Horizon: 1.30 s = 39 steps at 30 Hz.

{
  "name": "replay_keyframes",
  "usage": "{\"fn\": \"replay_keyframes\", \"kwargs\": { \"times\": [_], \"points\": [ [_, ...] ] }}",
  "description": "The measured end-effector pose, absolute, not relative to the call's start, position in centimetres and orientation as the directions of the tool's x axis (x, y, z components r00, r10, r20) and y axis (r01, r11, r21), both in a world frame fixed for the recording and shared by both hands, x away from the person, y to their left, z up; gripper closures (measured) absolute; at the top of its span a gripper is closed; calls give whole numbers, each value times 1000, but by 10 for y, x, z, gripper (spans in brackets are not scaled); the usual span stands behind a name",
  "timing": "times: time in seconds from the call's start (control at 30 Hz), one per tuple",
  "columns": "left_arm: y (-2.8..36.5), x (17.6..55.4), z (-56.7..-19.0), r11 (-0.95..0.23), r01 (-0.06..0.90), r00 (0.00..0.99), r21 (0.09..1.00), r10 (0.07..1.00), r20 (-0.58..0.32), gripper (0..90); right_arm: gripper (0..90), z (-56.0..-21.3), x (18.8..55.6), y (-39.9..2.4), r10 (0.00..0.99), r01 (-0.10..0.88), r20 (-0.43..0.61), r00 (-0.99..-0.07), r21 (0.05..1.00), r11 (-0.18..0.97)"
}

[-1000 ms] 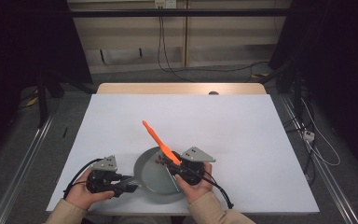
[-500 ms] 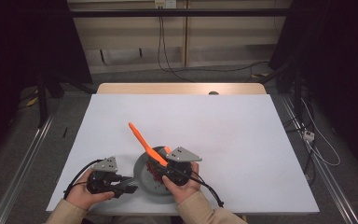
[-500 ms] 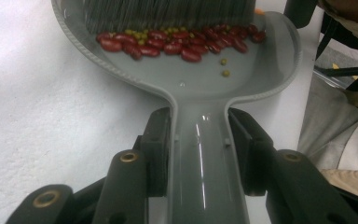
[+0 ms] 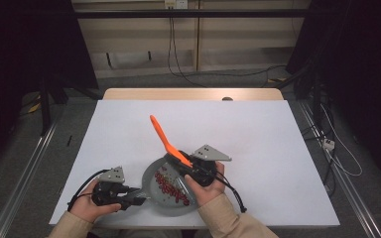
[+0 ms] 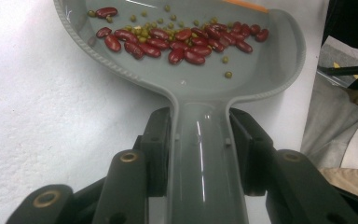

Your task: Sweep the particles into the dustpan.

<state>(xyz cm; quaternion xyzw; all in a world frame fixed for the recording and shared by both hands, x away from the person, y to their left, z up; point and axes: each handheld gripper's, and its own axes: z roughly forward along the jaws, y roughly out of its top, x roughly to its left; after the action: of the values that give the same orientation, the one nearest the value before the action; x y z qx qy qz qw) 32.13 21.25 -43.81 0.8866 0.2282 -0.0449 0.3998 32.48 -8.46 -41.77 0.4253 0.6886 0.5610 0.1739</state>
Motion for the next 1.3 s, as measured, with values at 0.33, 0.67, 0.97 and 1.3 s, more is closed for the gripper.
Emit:
{"fn": "replay_keyframes", "kwargs": {
  "times": [0.33,0.67,0.97,1.3],
  "points": [
    [213,322,-437,-578,438,894,689,364,-263,622,702,-432,330,-126,866,375,129,-482,924,71],
    [214,321,-436,-579,435,895,690,361,-261,622,696,-450,321,-117,886,356,46,-462,924,137],
    [213,322,-437,-583,438,894,684,365,-261,622,684,-455,309,-92,861,374,107,-497,922,102],
    [213,322,-438,-579,443,891,685,368,-266,622,695,-444,306,-58,787,392,228,-574,920,19]
  ]
}}
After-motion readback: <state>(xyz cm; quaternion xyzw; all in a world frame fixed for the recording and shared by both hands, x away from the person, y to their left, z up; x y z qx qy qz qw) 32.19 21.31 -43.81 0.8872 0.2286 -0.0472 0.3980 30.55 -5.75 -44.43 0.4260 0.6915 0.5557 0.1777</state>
